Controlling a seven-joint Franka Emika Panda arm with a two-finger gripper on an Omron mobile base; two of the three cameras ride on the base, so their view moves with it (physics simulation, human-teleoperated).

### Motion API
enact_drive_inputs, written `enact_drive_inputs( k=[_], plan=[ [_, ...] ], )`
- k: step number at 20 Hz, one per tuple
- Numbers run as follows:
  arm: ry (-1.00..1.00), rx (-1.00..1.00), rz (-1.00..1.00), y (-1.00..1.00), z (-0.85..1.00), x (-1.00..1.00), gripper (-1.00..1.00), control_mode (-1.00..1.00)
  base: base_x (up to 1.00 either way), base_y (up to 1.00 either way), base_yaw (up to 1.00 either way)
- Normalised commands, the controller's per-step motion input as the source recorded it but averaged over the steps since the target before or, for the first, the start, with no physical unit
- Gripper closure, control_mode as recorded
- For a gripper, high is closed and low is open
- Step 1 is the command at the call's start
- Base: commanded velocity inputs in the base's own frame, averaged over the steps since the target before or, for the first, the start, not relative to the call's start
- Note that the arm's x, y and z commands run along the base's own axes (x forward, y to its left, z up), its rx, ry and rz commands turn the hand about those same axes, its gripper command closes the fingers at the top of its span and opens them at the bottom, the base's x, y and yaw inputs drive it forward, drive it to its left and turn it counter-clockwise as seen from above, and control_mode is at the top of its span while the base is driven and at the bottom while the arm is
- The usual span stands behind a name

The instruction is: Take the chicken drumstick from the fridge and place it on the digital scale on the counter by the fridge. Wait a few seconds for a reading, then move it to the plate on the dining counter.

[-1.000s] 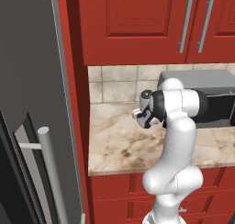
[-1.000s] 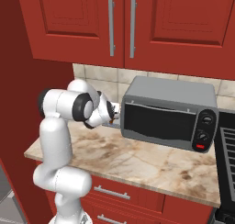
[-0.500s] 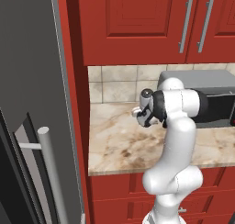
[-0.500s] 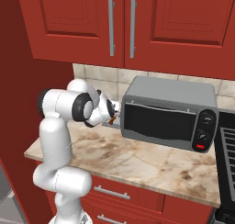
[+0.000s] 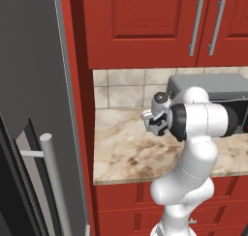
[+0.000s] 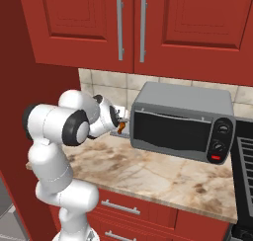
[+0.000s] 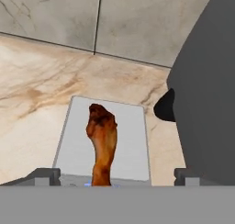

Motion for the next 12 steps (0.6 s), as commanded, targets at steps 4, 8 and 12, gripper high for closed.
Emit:
enact_drive_inputs(
  k=[4, 8, 12],
  plan=[
    [-0.07, 0.00, 0.00, 0.00, 0.23, -0.42, -1.00, -1.00, 0.00, 0.00, 0.00],
    [-0.01, 0.00, 0.00, 0.00, 0.16, -0.20, -1.00, -1.00, 0.00, 0.00, 0.00],
    [0.00, 0.02, 0.00, 0.00, 0.06, -0.03, -1.00, -1.00, 0.00, 0.00, 0.00]
  ],
)
